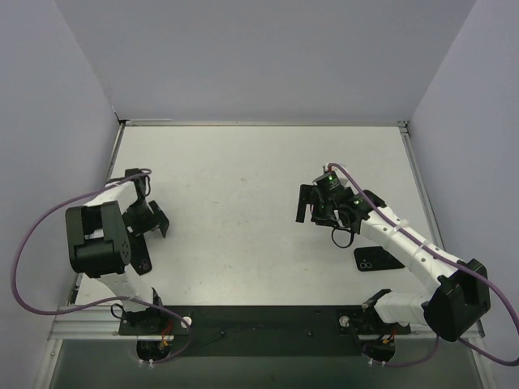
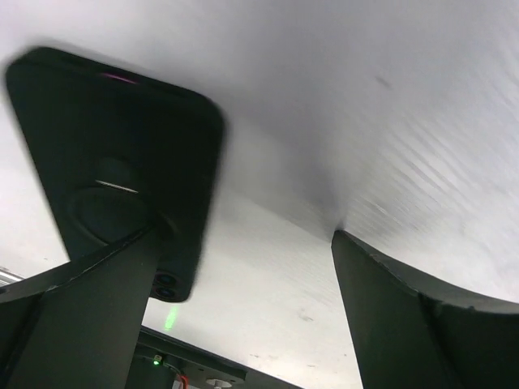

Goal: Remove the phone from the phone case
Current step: Adjust the phone at the center of the board.

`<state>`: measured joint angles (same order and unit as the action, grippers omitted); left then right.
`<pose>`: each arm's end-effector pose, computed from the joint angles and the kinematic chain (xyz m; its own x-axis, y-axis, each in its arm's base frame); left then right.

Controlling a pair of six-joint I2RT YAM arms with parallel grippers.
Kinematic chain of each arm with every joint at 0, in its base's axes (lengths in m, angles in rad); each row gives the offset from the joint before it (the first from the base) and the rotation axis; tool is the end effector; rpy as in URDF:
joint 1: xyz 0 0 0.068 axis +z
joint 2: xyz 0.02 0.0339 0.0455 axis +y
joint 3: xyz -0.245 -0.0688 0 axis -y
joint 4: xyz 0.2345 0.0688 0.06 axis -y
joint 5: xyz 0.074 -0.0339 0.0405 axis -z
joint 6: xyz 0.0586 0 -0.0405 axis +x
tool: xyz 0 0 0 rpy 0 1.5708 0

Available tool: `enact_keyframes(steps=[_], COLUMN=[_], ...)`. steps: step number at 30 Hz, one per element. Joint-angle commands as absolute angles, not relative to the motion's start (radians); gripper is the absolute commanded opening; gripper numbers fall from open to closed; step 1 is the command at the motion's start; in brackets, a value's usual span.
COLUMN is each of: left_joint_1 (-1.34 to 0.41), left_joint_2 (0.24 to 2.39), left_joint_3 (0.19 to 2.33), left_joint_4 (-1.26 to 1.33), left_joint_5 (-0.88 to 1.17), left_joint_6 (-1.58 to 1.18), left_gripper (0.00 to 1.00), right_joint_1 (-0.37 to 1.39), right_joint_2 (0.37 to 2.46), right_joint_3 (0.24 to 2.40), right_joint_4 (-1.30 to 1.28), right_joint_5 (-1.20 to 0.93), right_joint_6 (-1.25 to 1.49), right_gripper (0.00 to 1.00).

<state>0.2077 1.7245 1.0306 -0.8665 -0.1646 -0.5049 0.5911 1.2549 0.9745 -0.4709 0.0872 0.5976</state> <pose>0.2696 0.0666 0.1200 -0.7572 -0.6472 -0.0884 -0.6528 0.7448 0.1384 0.2375 0.1532 0.2488 -0.7512 0.1709 -0.6376 -0.0964 0.9272 0.3620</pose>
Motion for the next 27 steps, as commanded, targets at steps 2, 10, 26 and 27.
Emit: enact_keyframes(steps=[2, 10, 26, 27], left_joint_1=[0.06, 0.236, 0.42, 0.423], left_joint_2=[1.783, 1.618, 1.591, 1.594], left_joint_3=[1.0, 1.042, 0.911, 0.91], left_joint_4=[-0.764, -0.905, -0.861, -0.854], left_joint_5=[0.014, -0.185, -0.087, -0.09], left_joint_6=[-0.595, -0.568, -0.574, -0.575], left_gripper=[0.97, 0.97, 0.97, 0.97], right_joint_1=[0.607, 0.611, 0.612, 0.612], right_joint_2=[1.247, 1.223, 1.22, 1.218], right_joint_3=[0.986, 0.96, 0.96, 0.957], right_joint_4=[-0.488, -0.488, -0.492, -0.494], right_joint_5=[0.127, 0.135, 0.127, 0.13], right_joint_6=[0.62, 0.62, 0.595, 0.598], right_gripper=[1.0, 1.0, 1.0, 1.0])
